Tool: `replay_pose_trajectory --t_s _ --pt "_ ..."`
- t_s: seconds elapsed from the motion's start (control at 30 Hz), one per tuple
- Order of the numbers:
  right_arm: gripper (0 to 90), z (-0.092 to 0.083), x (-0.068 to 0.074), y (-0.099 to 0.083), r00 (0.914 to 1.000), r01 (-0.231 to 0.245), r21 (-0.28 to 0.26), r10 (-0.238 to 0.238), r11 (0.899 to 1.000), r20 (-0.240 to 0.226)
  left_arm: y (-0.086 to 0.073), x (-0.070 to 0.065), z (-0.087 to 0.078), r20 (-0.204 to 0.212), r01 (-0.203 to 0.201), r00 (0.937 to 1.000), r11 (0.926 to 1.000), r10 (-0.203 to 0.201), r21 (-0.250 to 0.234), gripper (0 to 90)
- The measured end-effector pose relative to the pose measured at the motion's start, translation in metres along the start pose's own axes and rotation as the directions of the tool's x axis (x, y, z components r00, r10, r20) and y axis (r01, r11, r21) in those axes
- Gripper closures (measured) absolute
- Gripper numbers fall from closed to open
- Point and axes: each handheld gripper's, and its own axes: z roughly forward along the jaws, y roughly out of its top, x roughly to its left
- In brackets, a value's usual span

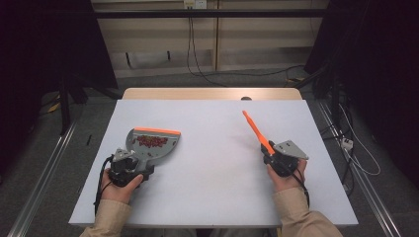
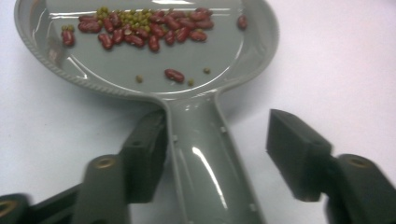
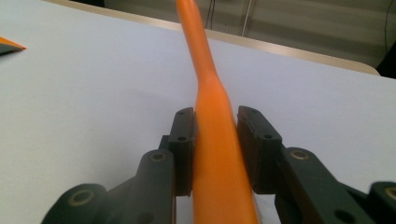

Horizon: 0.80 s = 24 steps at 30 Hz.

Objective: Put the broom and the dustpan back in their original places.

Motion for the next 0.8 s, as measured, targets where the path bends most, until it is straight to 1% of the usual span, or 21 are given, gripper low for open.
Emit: replay_pose_trajectory --t_s 0.03,0.07,0.1,0.13,0.17,0.2,0.23,0.3,0.33,0.37,0.4,0.47,0.5,0.53,0.57,0.6,0.63,0.67,0.7,0.73,0.8 --pt "66.9 0.001 0.003 0.0 0.9998 -0.008 -0.002 0.008 1.0 -0.017 0.0 -0.001 -0.001 0.002 -0.011 0.9999 0.9999 0.011 -0.003 31.3" --pt "64.7 0.001 0.006 0.0 0.999 -0.02 -0.002 0.02 1.0 -0.039 0.0 -0.002 -0.003 0.008 -0.012 0.9999 0.9997 0.012 -0.02 27.5" --pt "60.4 0.002 0.009 -0.001 0.9964 -0.037 -0.013 0.036 0.999 -0.077 0.0 -0.003 -0.005 0.005 -0.019 0.9998 0.9993 0.019 -0.032 24.0" --pt "53.6 0.0 0.012 0.0 0.9936 -0.049 -0.027 0.046 0.998 -0.103 0.0 -0.003 -0.006 0.007 -0.024 0.9997 0.9987 0.024 -0.046 20.8" --pt "50.1 -0.002 0.016 0.001 0.993 -0.051 -0.034 0.048 0.998 -0.108 0.001 -0.004 -0.008 0.025 -0.024 0.9994 0.9969 0.026 -0.075 17.5" --pt "47.3 -0.004 0.018 0.002 0.9916 -0.053 -0.043 0.048 0.998 -0.12 0.0 -0.004 -0.011 0.025 -0.035 0.999 0.9943 0.038 -0.101 16.3" --pt "43.0 -0.007 0.02 0.003 0.9898 -0.062 -0.05 0.055 0.997 -0.131 0.001 -0.004 -0.013 0.025 -0.055 0.998 0.9915 0.058 -0.118 16.2" --pt "37.4 -0.013 0.021 0.003 0.9852 -0.081 -0.059 0.071 0.995 -0.156 0.002 -0.003 -0.016 0.053 -0.059 0.9963 0.9862 0.068 -0.155 13.5" --pt "33.1 -0.015 0.021 0.002 0.9821 -0.1 -0.053 0.09 0.994 -0.166 0.002 -0.002 -0.018 0.064 -0.069 0.9947 0.9834 0.08 -0.168 13.4" --pt "30.1 -0.017 0.02 0.001 0.9772 -0.118 -0.044 0.108 0.992 -0.183 0.002 -0.002 -0.019 0.075 -0.076 0.9929 0.9781 0.092 -0.194 12.0" --pt "28.3 -0.019 0.018 -0.001 0.9728 -0.124 -0.039 0.114 0.992 -0.202 0.002 -0.002 -0.02 0.077 -0.087 0.9916 0.9763 0.104 -0.198 11.1" --pt "25.6 -0.023 0.015 -0.004 0.9745 -0.102 -0.042 0.091 0.994 -0.205 0.002 -0.003 -0.021 0.102 -0.081 0.9891 0.9711 0.106 -0.224 10.4" --pt "24.4 -0.024 0.013 -0.005 0.9726 -0.112 -0.043 0.1 0.993 -0.21 0.002 -0.003 -0.021 0.108 -0.084 0.9877 0.9659 0.113 -0.245 10.2" --pt "24.1 -0.026 0.011 -0.006 0.9685 -0.125 -0.04 0.113 0.991 -0.222 0.003 -0.003 -0.022 0.115 -0.09 0.9858 0.9629 0.122 -0.254 10.2" --pt "23.0 -0.029 0.008 -0.007 0.9671 -0.124 -0.042 0.111 0.991 -0.229 0.002 -0.003 -0.023 0.118 -0.091 0.985 0.961 0.126 -0.261 10.0" --pt "22.9 -0.031 0.006 -0.008 0.9684 -0.117 -0.047 0.104 0.992 -0.227 0.002 -0.004 -0.024 0.123 -0.096 0.9834 0.9579 0.133 -0.271 9.5" --pt "22.8 -0.033 0.004 -0.009 0.9678 -0.107 -0.052 0.092 0.993 -0.234 0.002 -0.004 -0.025 0.13 -0.107 0.9807 0.9564 0.146 -0.272 9.1" --pt "21.7 -0.036 0.001 -0.01 0.9659 -0.098 -0.046 0.084 0.994 -0.245 0.001 -0.003 -0.025 0.131 -0.108 0.98 0.9535 0.15 -0.281 9.2" --pt "21.0 -0.037 0.0 -0.012 0.9649 -0.099 -0.039 0.087 0.994 -0.248 0.0 -0.003 -0.026 0.132 -0.112 0.9792 0.952 0.154 -0.285 9.2" --pt "20.4 -0.039 -0.002 -0.014 0.96 -0.098 -0.029 0.087 0.995 -0.266 -0.001 -0.002 -0.027 0.137 -0.113 0.9779 0.9517 0.157 -0.285 9.1" --pt "20.6 -0.041 -0.003 -0.018 0.9625 -0.083 -0.029 0.073 0.996 -0.261 -0.003 -0.002 -0.028 0.141 -0.112 0.9775 0.9526 0.157 -0.283 8.9"
